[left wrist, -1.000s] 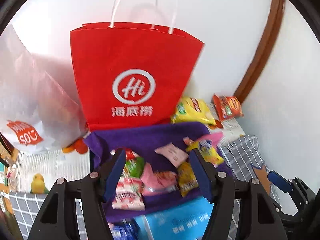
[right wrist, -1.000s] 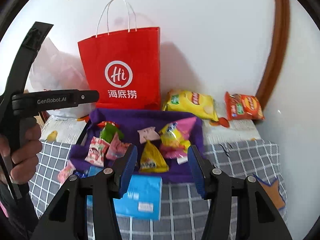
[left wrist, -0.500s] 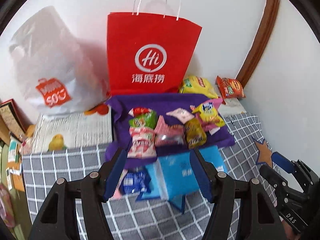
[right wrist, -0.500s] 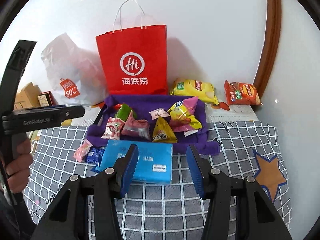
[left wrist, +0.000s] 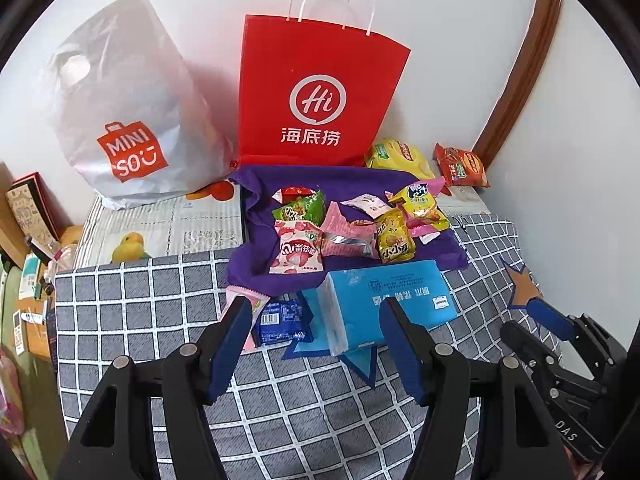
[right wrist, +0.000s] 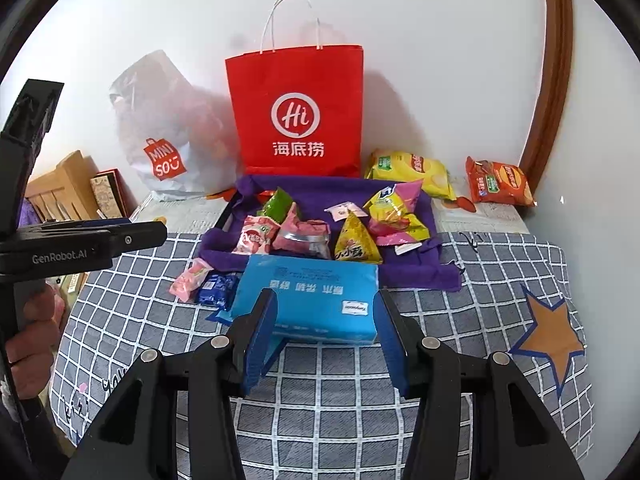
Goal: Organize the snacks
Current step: 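Move both tools toward the blue packet and pink candy beside the tissue pack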
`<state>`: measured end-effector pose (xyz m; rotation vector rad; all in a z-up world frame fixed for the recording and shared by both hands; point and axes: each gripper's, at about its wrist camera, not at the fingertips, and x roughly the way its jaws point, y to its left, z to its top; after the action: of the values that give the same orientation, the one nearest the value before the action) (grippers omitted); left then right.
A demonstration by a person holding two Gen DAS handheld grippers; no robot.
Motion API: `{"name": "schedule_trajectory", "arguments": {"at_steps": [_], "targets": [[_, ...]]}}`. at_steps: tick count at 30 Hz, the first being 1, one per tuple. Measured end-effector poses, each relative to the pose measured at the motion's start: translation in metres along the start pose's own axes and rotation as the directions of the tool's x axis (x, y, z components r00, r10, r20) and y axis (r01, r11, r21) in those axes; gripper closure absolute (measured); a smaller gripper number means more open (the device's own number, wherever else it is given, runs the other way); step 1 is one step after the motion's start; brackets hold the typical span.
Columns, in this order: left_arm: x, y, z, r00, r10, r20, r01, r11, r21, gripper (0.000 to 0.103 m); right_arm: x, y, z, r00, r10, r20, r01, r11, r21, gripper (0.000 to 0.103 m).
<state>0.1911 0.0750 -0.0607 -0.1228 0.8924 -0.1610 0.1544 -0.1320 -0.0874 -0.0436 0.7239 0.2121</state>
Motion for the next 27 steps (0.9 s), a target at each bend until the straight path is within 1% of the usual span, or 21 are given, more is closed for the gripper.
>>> {"name": "schedule_trajectory", "arguments": {"at_steps": [16, 27], "targets": [[-0.008, 0.022, -0.012, 1.000, 0.002, 0.003, -0.002, 1.000, -0.021, 0.039, 0.005, 0.021, -0.003, 1.000, 0.029, -0.007, -0.029, 1.000, -0.009, 0.053], [-0.004, 0.049, -0.015, 1.000, 0.008, -0.001, -0.008, 0.998, -0.065, 0.039, 0.019, 0.040, -0.001, 0.999, 0.040, -0.013, -0.041, 0.999, -0.022, 0.053]]}}
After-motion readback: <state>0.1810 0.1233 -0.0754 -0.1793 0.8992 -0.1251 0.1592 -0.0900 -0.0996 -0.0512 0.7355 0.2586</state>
